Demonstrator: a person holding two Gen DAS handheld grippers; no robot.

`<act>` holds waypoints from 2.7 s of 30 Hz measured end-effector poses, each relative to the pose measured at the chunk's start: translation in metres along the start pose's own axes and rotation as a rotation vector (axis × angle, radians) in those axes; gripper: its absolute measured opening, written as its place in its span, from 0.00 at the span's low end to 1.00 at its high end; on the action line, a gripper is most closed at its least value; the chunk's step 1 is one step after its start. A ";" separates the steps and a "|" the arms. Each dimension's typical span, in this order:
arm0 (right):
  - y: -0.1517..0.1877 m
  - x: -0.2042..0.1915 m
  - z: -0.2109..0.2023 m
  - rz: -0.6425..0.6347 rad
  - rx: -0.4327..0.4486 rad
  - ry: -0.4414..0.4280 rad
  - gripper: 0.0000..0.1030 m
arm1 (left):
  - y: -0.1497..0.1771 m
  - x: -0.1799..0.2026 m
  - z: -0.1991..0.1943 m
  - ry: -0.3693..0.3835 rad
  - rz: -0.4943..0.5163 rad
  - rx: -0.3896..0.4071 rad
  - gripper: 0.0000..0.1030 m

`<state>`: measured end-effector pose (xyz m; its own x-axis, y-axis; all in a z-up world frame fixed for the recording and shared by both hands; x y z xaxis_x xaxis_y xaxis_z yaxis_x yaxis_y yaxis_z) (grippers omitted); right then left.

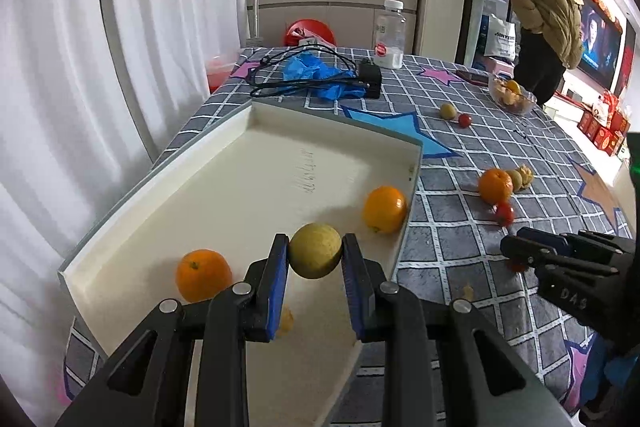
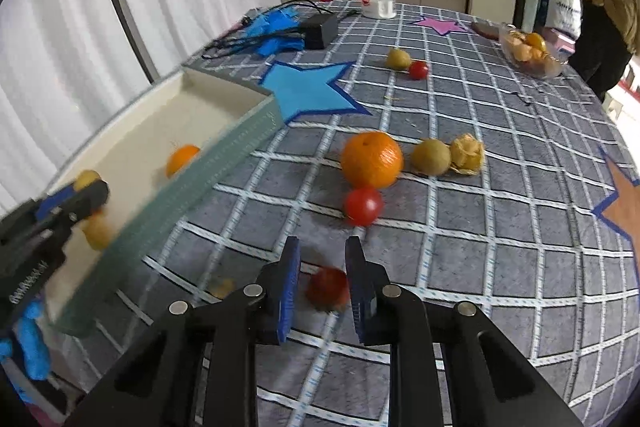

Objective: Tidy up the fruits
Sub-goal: 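Carry the yellow-green fruit over the cream tray with the left gripper while right gripper grasps a red tomato, then lower both fruits into the cream tray and open both grippers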

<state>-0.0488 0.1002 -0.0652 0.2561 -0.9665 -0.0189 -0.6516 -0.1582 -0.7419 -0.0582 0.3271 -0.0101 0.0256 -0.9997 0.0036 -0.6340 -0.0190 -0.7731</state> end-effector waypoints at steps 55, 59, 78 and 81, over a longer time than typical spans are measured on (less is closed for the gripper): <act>-0.051 -0.095 0.017 0.042 -0.009 -0.266 0.23 | -0.004 -0.074 0.011 -0.049 -0.107 -0.003 0.28; -0.055 -0.118 0.029 0.013 -0.025 -0.289 0.23 | -0.003 -0.074 0.013 -0.047 -0.105 -0.011 0.28; -0.042 -0.029 -0.009 0.172 0.056 -0.162 0.98 | -0.008 -0.012 -0.026 0.112 -0.067 0.062 0.80; -0.021 0.023 -0.013 0.251 0.030 -0.061 0.98 | 0.002 0.030 -0.023 0.158 0.027 -0.007 0.80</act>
<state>-0.0381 0.0789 -0.0411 0.1324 -0.9605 -0.2446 -0.6790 0.0918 -0.7284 -0.0766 0.2969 0.0031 -0.1130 -0.9902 0.0824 -0.6378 0.0087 -0.7701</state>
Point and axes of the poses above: each gripper's, at about its wrist camera, not at the fingertips, and z roughly the way its jaws point, x to its right, y to its underside, the point moved 8 cm from there along z, roughly the way its jaws point, and after that the axes turned 4 degrees about x, right-handed, at the moved point
